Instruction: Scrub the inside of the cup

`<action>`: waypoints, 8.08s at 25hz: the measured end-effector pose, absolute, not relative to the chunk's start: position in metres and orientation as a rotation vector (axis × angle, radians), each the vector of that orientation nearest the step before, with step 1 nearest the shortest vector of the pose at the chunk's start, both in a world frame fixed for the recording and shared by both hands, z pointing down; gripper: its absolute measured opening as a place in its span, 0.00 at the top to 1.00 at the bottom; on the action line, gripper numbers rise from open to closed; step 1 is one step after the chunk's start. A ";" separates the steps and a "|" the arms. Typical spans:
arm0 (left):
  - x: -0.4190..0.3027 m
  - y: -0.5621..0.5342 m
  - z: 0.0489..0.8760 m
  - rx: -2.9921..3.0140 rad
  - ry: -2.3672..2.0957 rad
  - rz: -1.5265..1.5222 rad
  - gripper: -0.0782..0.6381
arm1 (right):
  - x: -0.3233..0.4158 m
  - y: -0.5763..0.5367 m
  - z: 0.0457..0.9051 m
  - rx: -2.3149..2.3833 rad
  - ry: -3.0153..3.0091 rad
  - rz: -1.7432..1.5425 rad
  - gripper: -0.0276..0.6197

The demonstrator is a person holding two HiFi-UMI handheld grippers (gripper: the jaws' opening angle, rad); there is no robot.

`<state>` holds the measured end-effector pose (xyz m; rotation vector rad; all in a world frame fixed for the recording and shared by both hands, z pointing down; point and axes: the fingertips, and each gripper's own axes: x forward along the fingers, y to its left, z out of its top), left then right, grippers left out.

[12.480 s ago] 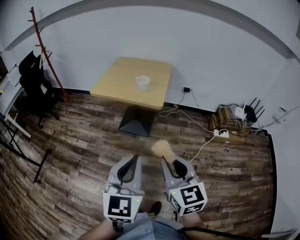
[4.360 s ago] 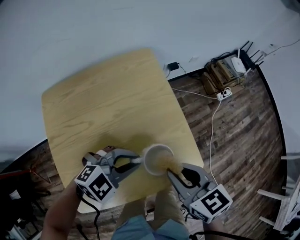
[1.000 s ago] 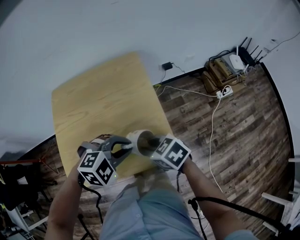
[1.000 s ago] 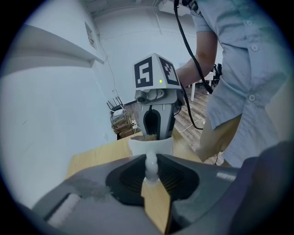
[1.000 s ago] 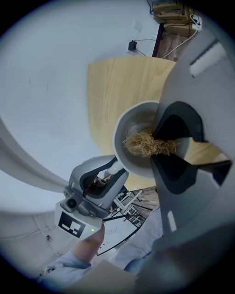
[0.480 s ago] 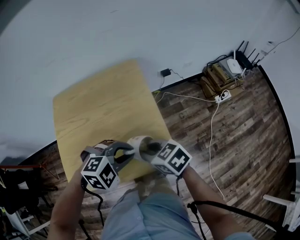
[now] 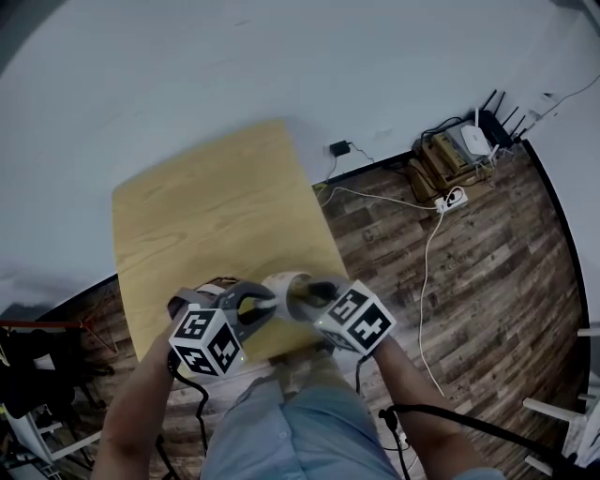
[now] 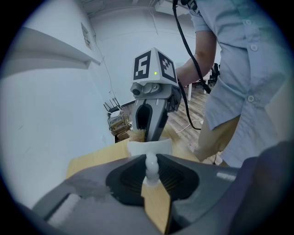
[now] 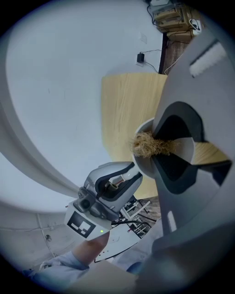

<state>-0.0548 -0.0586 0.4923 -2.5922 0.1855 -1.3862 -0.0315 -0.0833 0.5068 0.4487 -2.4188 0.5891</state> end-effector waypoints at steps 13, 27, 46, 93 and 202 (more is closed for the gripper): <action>-0.055 -0.057 0.491 -2.599 0.209 -1.378 0.76 | -0.020 -0.081 0.517 0.486 -2.357 0.583 0.85; -0.057 -0.061 0.491 -2.611 0.238 -1.371 0.76 | -0.025 -0.059 0.529 0.393 -2.327 0.745 0.85; -0.057 -0.062 0.494 -2.594 0.177 -1.380 0.76 | -0.032 -0.084 0.495 0.463 -2.459 0.763 0.85; -0.064 -0.067 0.503 -2.595 0.250 -1.439 0.76 | -0.021 -0.061 0.518 0.438 -2.310 0.789 0.85; -0.146 -0.047 0.536 -2.933 0.514 -1.152 0.75 | -0.087 -0.062 0.482 0.680 -2.379 0.704 0.85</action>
